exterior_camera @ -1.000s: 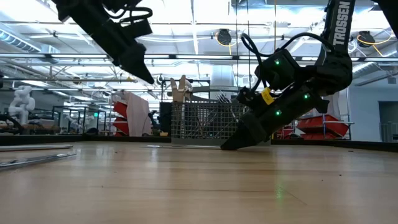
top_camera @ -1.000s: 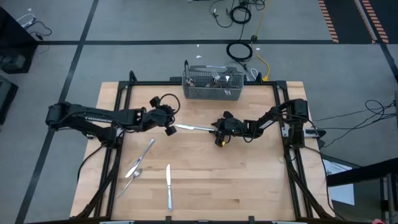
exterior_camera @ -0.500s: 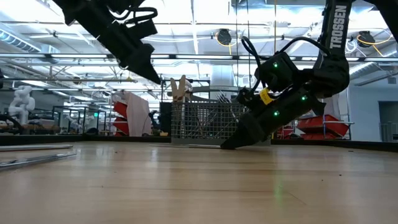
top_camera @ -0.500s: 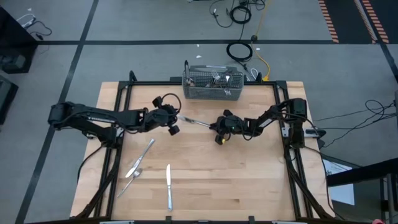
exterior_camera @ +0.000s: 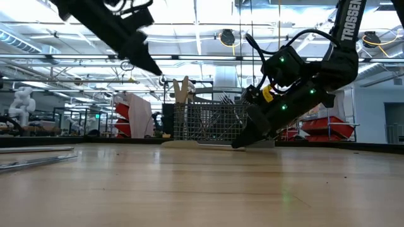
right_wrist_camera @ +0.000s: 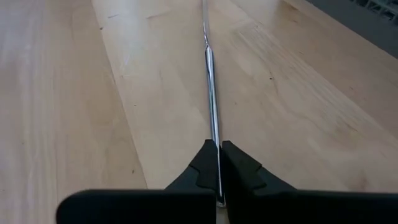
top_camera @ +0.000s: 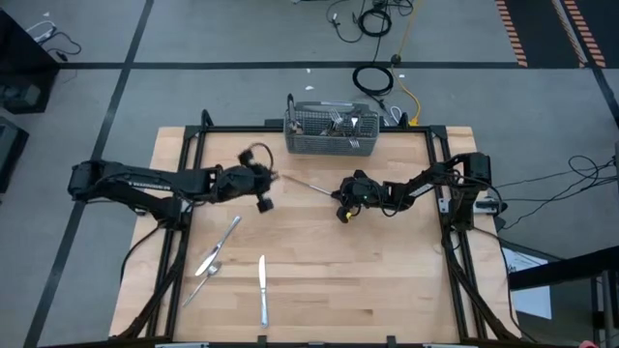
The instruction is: Sort silverware
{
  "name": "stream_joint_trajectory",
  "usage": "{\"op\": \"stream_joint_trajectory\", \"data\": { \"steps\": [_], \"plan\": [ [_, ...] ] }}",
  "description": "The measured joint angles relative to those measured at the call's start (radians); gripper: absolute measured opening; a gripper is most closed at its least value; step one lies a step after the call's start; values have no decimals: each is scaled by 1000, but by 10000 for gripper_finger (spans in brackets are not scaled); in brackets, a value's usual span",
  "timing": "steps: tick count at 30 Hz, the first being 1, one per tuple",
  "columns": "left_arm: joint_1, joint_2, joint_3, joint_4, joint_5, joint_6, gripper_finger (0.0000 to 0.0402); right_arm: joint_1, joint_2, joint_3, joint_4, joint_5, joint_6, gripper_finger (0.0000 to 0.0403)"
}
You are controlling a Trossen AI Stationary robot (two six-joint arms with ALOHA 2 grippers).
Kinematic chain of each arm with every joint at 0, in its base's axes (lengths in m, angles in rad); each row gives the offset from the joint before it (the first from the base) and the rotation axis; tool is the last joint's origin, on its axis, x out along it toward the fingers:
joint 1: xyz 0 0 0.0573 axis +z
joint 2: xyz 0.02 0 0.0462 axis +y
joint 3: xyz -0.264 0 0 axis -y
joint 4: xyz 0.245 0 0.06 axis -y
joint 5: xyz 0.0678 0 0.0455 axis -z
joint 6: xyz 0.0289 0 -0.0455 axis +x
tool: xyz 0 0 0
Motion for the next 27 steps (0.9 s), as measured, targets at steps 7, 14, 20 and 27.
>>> {"op": "stream_joint_trajectory", "data": {
  "steps": [7, 14, 20, 27],
  "plan": [
    [25, 153, -98, 222, 277, 253, 54, 0, -2, 2, -20, -5, -10, 3],
    [153, 306, -99, 351, 438, 295, 54, 3, -4, 4, -34, -36, -46, 2],
    [222, 388, -99, 312, 517, 307, 54, 4, -4, 3, -36, -47, -56, 1],
    [270, 388, -34, 320, 515, 310, 54, 4, -4, 3, -38, -77, -61, 1]
  ]
}}
